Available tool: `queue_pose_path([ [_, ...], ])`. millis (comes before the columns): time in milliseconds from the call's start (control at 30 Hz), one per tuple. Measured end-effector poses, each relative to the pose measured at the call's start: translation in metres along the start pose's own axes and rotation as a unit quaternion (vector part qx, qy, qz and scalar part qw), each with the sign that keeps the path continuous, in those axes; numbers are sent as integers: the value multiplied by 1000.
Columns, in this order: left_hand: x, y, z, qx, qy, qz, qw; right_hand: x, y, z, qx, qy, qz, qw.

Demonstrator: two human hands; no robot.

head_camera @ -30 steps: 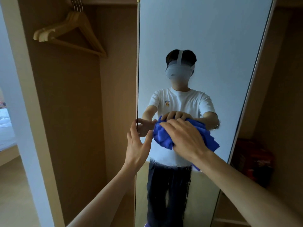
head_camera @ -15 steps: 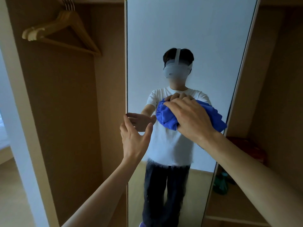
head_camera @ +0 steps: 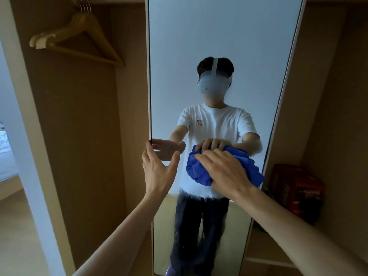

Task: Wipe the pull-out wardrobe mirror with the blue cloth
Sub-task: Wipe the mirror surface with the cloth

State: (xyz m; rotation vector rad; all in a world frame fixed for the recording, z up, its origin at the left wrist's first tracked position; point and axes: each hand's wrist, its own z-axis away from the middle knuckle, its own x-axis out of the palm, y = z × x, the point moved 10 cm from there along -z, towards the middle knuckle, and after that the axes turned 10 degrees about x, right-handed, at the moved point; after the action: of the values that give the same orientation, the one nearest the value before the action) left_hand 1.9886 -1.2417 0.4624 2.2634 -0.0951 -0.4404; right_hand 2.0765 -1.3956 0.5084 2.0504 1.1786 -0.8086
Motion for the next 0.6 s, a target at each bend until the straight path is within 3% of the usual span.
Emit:
queue_pose_path([
  [200,8,-10,11,-29,-9,-15,999,-40,34,-23,29,39,-1,999],
  [367,12,-10,12,-37,7,-18,999,-82,53,-29,36,118,-1,992],
  [600,16,-10,17,-30,28,-35,999,-55,51,-16,15,86,22,996],
])
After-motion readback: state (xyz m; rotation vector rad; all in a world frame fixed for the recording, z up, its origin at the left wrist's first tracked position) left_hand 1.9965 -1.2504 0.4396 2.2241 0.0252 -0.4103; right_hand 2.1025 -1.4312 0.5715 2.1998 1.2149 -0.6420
